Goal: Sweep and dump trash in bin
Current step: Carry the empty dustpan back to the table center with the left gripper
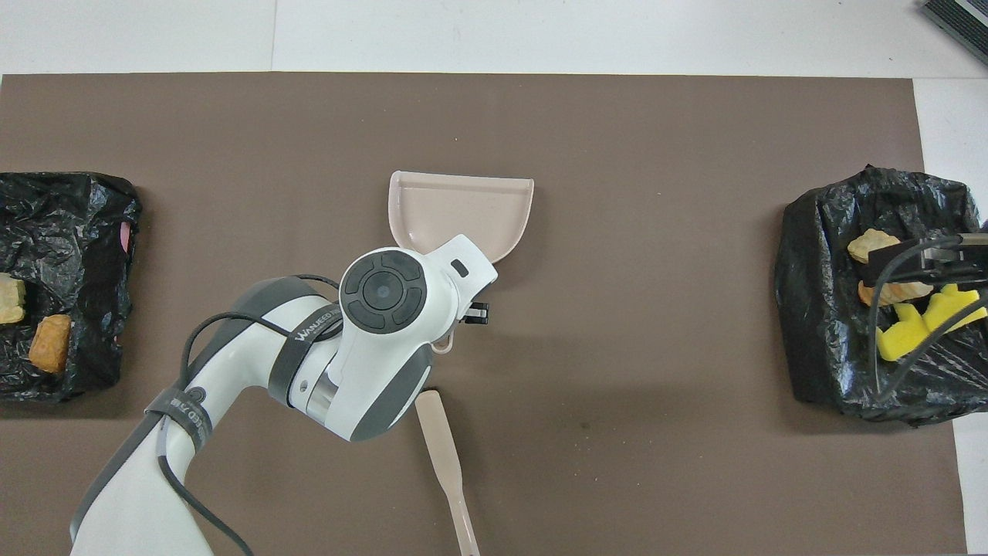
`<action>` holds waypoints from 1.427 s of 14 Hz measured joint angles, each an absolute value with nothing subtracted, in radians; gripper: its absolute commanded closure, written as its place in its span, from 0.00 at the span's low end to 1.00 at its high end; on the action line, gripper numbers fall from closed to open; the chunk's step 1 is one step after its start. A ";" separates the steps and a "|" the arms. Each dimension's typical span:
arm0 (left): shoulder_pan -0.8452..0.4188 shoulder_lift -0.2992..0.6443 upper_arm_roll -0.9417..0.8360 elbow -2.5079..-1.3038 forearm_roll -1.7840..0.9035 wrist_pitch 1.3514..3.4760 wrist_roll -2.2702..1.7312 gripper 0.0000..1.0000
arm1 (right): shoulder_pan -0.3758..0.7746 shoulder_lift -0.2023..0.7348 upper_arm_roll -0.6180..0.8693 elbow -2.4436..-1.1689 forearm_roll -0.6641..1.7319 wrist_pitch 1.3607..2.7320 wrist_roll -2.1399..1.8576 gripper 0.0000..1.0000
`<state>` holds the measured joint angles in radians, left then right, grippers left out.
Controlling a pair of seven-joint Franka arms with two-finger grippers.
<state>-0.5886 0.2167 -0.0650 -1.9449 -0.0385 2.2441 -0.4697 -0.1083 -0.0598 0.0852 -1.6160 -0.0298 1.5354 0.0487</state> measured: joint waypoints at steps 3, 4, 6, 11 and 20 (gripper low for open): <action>-0.599 0.217 -0.065 -1.977 -0.039 2.270 -0.471 0.88 | -0.108 -0.060 0.085 -1.616 -0.030 1.535 0.049 0.00; -0.599 0.216 -0.065 -1.985 -0.039 2.277 -0.471 0.83 | -0.108 -0.060 0.085 -1.616 -0.030 1.535 0.049 0.00; -0.599 0.215 -0.065 -1.989 -0.039 2.281 -0.472 0.60 | -0.108 -0.060 0.085 -1.616 -0.030 1.535 0.049 0.00; -0.599 0.211 -0.060 -1.992 -0.039 2.281 -0.499 0.00 | -0.108 -0.060 0.085 -1.616 -0.030 1.535 0.049 0.00; -0.522 0.181 -0.027 -1.943 -0.039 2.148 -0.501 0.00 | -0.108 -0.060 0.085 -1.616 -0.030 1.535 0.049 0.00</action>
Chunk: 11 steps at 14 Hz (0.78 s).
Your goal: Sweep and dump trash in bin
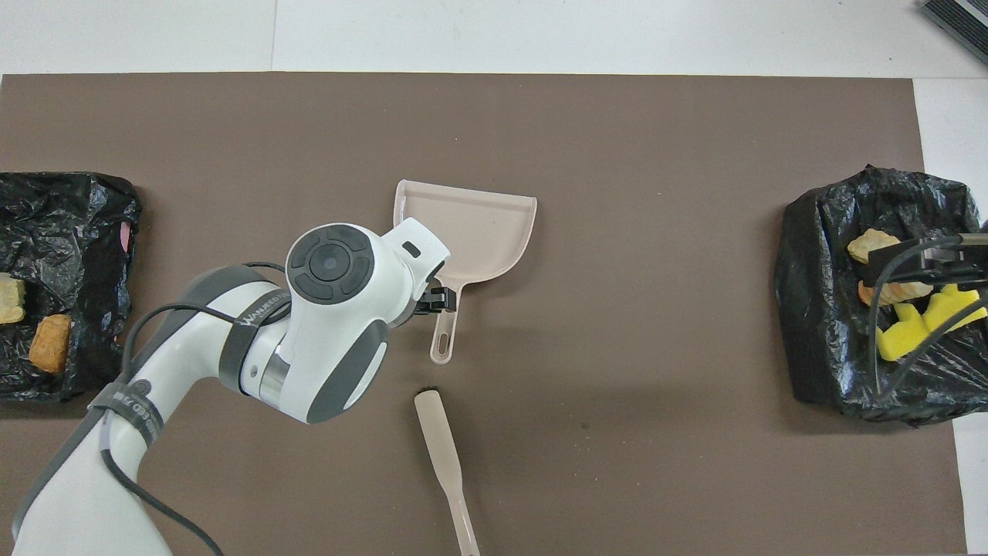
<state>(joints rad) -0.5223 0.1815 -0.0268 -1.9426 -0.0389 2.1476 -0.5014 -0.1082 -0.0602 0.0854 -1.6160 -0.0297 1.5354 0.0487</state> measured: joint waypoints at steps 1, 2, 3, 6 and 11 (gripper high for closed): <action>-0.505 0.165 -0.026 -1.926 -0.039 2.120 -0.501 0.00 | -0.108 -0.060 0.085 -1.616 -0.030 1.535 0.049 0.00; -0.488 0.141 -0.024 -1.913 -0.039 2.095 -0.500 0.00 | -0.108 -0.060 0.085 -1.616 -0.030 1.535 0.049 0.00; -0.466 0.108 -0.023 -1.904 -0.039 2.065 -0.497 0.00 | -0.108 -0.060 0.085 -1.616 -0.030 1.535 0.049 0.00; -0.375 -0.008 -0.019 -1.898 -0.039 1.947 -0.411 0.00 | -0.108 -0.060 0.086 -1.616 -0.030 1.535 0.049 0.00; -0.257 -0.067 -0.016 -1.907 -0.039 1.779 -0.239 0.00 | -0.108 -0.060 0.086 -1.616 -0.030 1.535 0.049 0.00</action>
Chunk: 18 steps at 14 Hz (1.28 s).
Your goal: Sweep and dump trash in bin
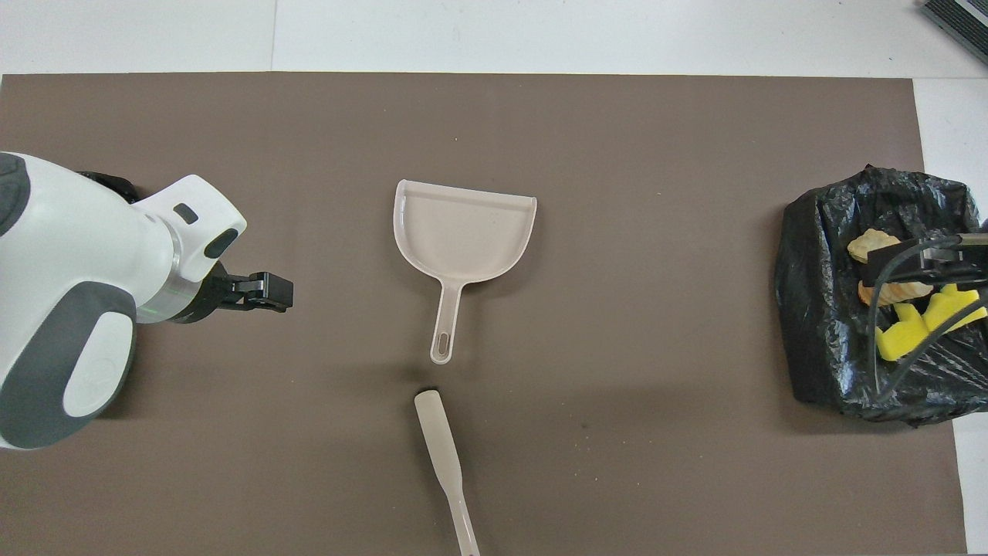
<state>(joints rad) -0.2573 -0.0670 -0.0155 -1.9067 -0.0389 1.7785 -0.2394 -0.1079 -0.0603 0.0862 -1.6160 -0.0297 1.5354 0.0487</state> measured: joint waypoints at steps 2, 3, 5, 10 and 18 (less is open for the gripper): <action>-0.230 -0.067 -0.016 -1.911 -0.039 1.737 -0.211 0.00 | -0.108 -0.060 0.086 -1.616 -0.030 1.535 0.049 0.00; -0.214 -0.067 -0.017 -1.911 -0.039 1.713 -0.190 0.00 | -0.108 -0.060 0.086 -1.616 -0.030 1.535 0.049 0.00; -0.165 -0.069 -0.017 -1.911 -0.039 1.656 -0.124 0.00 | -0.108 -0.060 0.086 -1.616 -0.030 1.534 0.049 0.00; 0.011 -0.078 -0.016 -1.911 -0.039 1.586 -0.002 0.00 | -0.108 -0.060 0.086 -1.616 -0.030 1.534 0.049 0.00; 0.221 -0.102 -0.012 -1.807 0.002 1.583 0.117 0.00 | -0.108 -0.060 0.086 -1.616 -0.030 1.534 0.049 0.00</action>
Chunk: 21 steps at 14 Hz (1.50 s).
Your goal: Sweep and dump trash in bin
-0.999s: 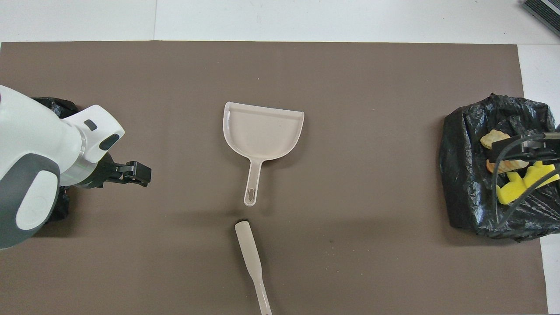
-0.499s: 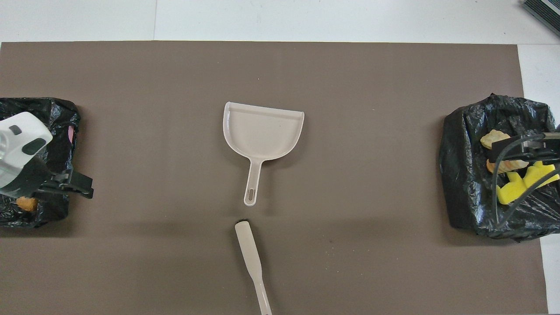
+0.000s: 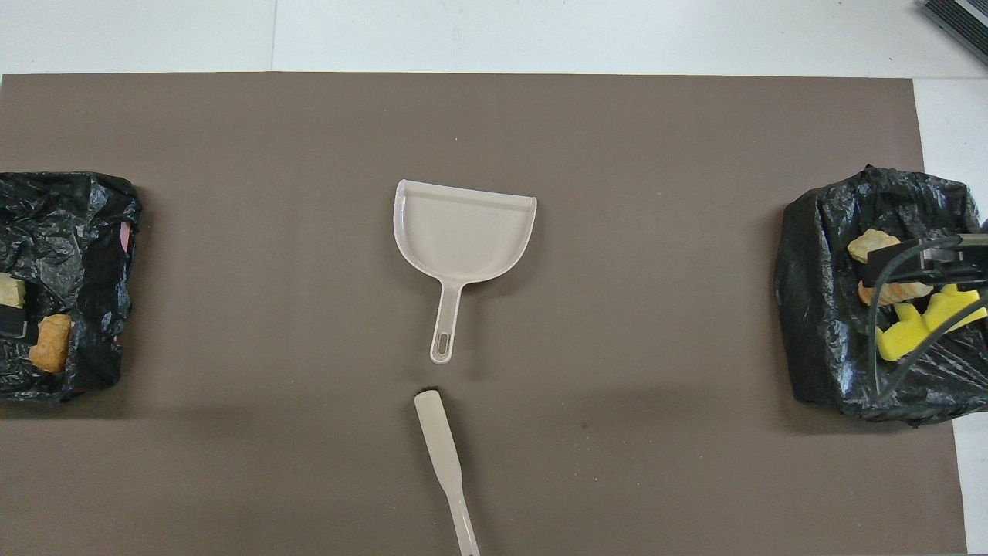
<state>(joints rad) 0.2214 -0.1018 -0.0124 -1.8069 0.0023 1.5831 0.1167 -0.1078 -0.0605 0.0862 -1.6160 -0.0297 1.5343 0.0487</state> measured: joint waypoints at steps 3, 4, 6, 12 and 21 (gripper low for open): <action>0.218 -0.102 -0.024 -1.712 0.012 1.592 0.117 0.00 | -0.108 -0.061 0.086 -1.616 -0.030 1.534 0.049 0.00; 0.217 -0.103 -0.033 -1.693 0.012 1.591 0.117 0.00 | -0.108 -0.061 0.086 -1.616 -0.030 1.534 0.049 0.00; 0.214 -0.105 -0.061 -1.677 0.012 1.588 0.117 0.00 | -0.108 -0.061 0.086 -1.616 -0.030 1.534 0.049 0.00; 0.212 -0.129 -0.160 -1.656 0.011 1.569 0.109 0.00 | -0.108 -0.061 0.086 -1.616 -0.030 1.534 0.049 0.00; 0.212 -0.146 -0.206 -1.600 -0.069 1.552 0.030 0.00 | -0.108 -0.061 0.086 -1.616 -0.030 1.534 0.049 0.00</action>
<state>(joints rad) 0.2118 -0.1460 -0.2055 -1.5996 -0.0685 1.5518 0.0302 -0.1078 -0.0605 0.0862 -1.6160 -0.0297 1.5343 0.0487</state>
